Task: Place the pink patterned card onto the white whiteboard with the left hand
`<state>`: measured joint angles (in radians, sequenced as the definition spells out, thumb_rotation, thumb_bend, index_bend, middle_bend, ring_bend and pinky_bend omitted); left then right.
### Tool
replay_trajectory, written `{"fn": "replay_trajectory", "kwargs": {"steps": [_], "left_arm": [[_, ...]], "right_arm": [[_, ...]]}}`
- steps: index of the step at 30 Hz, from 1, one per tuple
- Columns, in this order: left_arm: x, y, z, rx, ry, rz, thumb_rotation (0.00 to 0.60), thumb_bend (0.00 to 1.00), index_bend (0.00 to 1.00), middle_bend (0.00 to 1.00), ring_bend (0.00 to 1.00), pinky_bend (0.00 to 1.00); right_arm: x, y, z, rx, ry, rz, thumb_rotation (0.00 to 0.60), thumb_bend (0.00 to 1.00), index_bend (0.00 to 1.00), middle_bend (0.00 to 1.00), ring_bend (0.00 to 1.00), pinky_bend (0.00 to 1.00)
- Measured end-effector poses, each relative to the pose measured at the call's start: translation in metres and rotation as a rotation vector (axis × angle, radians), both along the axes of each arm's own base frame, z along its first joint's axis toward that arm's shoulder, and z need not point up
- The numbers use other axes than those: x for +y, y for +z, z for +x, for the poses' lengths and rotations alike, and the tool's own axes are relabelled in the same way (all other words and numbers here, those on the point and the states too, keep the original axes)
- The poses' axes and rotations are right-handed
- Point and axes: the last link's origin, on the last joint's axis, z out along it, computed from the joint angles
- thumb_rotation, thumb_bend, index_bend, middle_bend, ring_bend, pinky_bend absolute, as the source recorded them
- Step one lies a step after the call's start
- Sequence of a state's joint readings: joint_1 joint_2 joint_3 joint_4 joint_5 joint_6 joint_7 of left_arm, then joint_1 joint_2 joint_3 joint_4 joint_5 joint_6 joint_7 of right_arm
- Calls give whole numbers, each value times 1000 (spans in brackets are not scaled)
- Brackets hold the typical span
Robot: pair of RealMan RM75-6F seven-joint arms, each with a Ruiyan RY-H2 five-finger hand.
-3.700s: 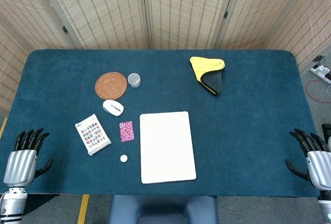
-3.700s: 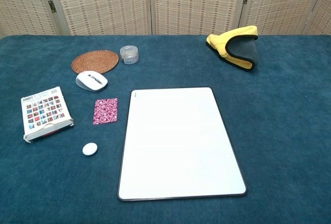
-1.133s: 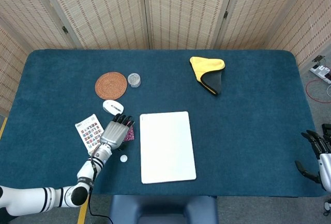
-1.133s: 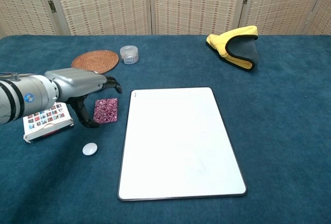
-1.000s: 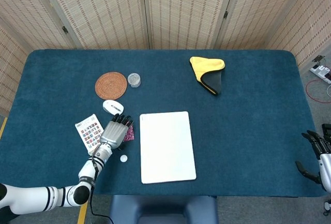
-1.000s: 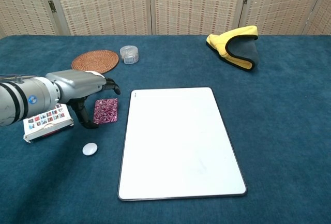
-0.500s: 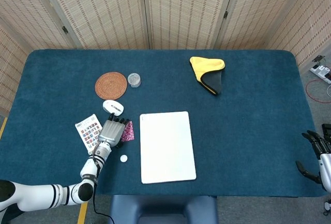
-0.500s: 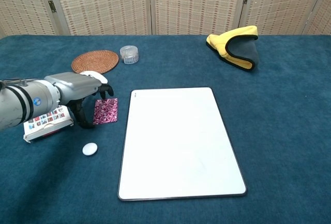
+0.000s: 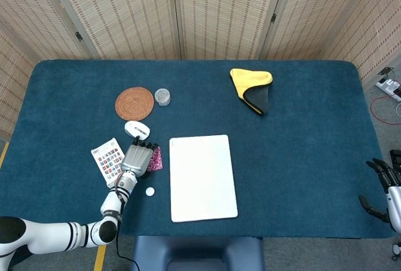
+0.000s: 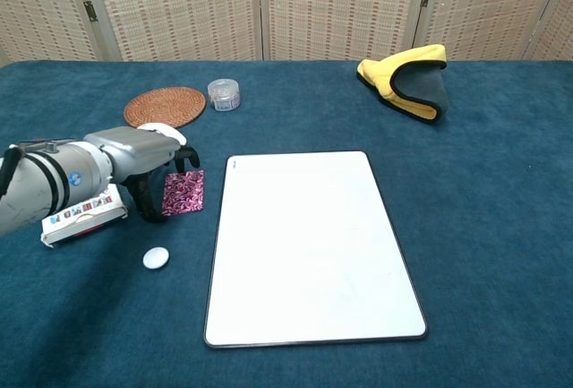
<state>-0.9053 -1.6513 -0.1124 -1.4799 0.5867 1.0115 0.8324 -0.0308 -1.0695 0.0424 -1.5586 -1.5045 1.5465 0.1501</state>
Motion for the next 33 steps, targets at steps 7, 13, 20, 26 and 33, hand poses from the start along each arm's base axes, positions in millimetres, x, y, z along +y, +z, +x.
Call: {"fn": "replay_trajectory", "kwargs": {"steps": [7,13,20,26,33], "left_arm": [[1,0,6,-13,-3,7,600,284,191,231,214,0],[2,-1,9,-21,-1,8,600,284,190,231,214,0],[1,-2,14,-22,-10,8,600,284,188,231,207,0],[1,-6,14,-15,-5,3,600,284,180,228,193,0],[1,-7,15,-8,-3,7,600,284,180,221,189,0]], "right_arm": [[0,0,0,1,-3,1,600,307,160,168,203,105],[0,0,-1,2,-8,0,600,308,160,168,204,105],[1,1,-2,2,-11,0,600,308,160,168,205,105],[1,1,-3,1,-16,-2,600,308,160,168,206,105],[2,1,-3,0,-14,-2,600,308,160,169,213,105]]}}
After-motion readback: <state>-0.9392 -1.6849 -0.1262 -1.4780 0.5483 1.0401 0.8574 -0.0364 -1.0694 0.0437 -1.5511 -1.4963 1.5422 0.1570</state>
